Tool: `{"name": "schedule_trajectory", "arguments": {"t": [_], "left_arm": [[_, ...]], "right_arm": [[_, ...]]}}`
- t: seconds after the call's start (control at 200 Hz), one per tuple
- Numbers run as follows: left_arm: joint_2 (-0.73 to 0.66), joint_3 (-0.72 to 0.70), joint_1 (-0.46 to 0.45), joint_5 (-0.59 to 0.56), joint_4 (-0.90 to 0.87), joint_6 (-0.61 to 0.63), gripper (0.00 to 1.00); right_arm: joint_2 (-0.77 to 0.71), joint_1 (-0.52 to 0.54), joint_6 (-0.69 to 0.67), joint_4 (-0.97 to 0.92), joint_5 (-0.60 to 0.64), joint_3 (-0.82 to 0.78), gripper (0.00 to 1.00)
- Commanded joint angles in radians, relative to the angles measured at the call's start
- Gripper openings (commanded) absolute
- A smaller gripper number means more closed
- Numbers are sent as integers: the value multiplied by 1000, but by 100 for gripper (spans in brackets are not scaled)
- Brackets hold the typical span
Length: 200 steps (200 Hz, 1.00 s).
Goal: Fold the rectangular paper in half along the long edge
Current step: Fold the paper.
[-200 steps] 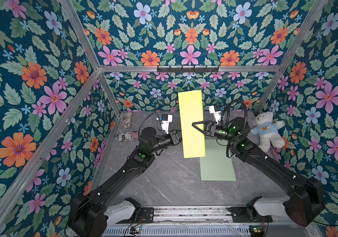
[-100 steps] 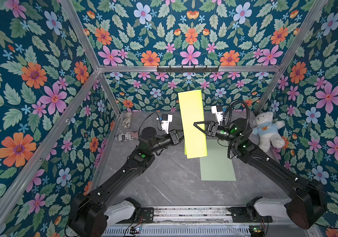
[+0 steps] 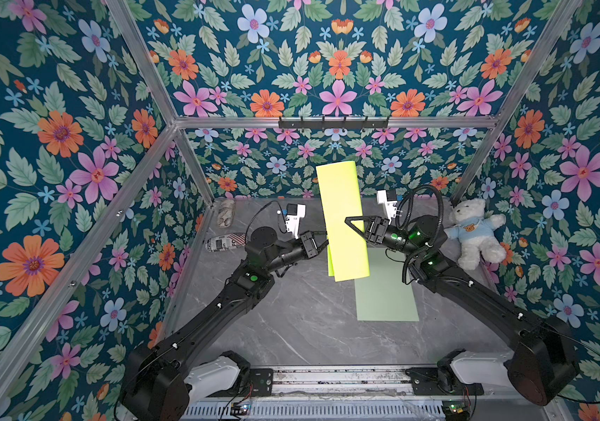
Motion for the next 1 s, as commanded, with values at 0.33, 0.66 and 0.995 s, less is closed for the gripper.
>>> {"name": "schedule_trajectory", "arguments": {"t": [0.33,0.66,0.995], "left_arm": [[-11,-11,1,-2,38,4,0],[-20,-13,1,-4,31,9,0],[-24,-16,1,-11,26,11,0]], "right_arm": [[22,29,39,121,14,14,30],[12,44,25,109,32,11,27],[1,43,22,112,51,-4,23]]}}
